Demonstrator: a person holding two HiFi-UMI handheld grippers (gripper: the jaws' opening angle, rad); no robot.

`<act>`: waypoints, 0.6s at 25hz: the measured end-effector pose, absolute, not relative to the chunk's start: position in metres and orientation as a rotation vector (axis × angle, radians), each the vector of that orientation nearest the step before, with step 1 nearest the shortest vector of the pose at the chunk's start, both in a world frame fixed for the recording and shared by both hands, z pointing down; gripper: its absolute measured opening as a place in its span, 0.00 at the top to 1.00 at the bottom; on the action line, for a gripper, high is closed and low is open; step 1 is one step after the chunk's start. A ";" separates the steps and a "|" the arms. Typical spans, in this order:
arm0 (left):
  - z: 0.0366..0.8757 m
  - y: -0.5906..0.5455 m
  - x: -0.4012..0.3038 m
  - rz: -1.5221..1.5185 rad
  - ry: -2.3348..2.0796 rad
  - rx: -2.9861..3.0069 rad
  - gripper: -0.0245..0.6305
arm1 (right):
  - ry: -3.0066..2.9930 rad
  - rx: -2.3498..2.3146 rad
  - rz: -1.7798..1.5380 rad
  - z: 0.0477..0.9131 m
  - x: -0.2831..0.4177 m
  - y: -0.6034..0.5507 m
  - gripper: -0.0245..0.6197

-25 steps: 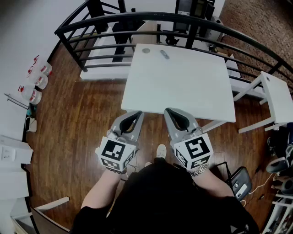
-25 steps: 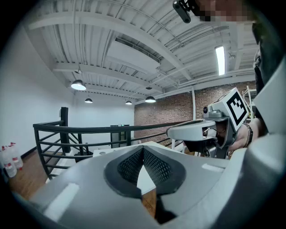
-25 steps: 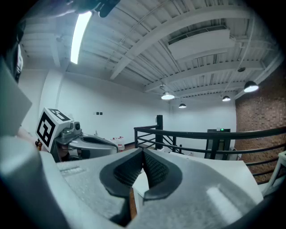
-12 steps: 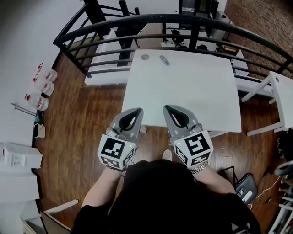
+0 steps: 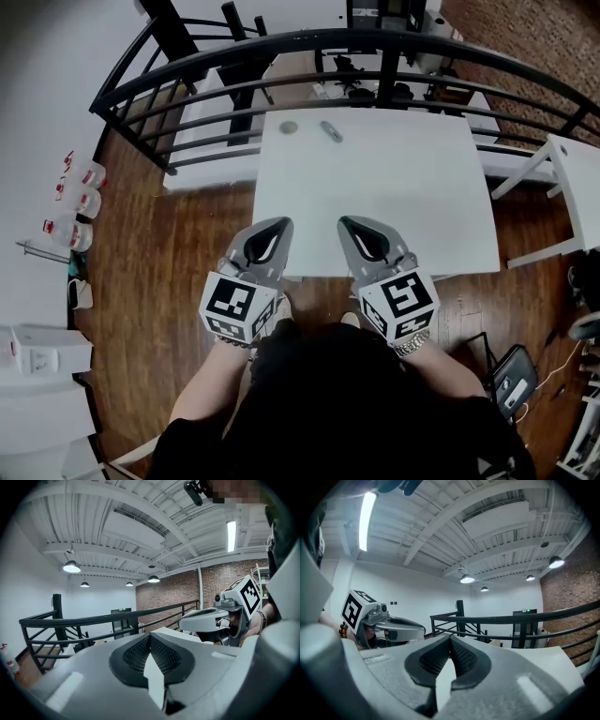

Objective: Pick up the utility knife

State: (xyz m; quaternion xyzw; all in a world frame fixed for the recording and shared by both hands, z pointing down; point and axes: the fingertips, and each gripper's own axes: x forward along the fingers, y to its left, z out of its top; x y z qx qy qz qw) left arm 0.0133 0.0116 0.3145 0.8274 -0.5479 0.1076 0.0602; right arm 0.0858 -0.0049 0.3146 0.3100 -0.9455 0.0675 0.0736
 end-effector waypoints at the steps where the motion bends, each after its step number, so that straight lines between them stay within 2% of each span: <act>1: 0.314 0.005 0.007 0.321 -1.636 2.520 0.94 | -2.827 0.955 0.205 0.314 0.080 -0.012 0.97; 15: 0.326 -0.054 -0.105 0.273 -1.292 2.695 0.94 | -2.615 1.287 0.200 0.319 -0.031 -0.072 0.97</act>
